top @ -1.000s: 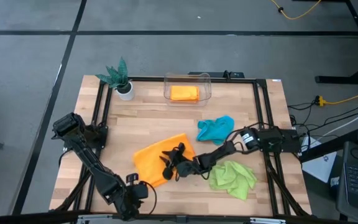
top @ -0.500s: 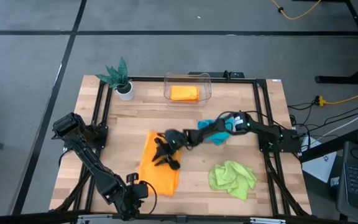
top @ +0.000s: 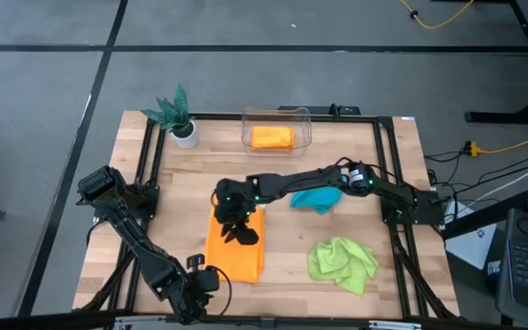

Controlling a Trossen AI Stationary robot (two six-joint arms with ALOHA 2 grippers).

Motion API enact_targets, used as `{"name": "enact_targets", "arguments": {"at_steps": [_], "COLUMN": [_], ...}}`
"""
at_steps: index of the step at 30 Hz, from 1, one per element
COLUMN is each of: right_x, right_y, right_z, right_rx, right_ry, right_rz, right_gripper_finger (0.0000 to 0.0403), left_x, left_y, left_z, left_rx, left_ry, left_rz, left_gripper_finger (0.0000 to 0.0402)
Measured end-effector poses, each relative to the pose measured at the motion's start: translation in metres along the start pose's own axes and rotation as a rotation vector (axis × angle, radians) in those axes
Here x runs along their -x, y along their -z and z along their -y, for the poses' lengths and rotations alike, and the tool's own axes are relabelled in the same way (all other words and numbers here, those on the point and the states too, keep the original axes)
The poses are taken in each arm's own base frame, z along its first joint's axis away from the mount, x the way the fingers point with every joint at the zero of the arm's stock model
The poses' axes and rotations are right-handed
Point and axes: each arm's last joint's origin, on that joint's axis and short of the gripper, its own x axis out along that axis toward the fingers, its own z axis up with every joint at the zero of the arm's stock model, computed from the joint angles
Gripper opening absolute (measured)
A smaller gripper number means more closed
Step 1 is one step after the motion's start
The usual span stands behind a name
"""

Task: Fold microfiber towels
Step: Fold the orange microfiber towel

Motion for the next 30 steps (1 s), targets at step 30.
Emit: {"name": "enact_targets", "arguments": {"at_steps": [30], "right_x": [0.072], "right_y": [0.101], "right_z": [-0.168], "right_rx": [-0.107], "right_ry": [0.573], "right_rz": [-0.364], "right_gripper_finger": [0.0129], "left_x": [-0.003], "left_y": [-0.010], "left_z": [-0.007], "left_rx": [-0.025], "left_ry": [-0.021], "left_rz": [0.000], "left_gripper_finger": [0.0115]}}
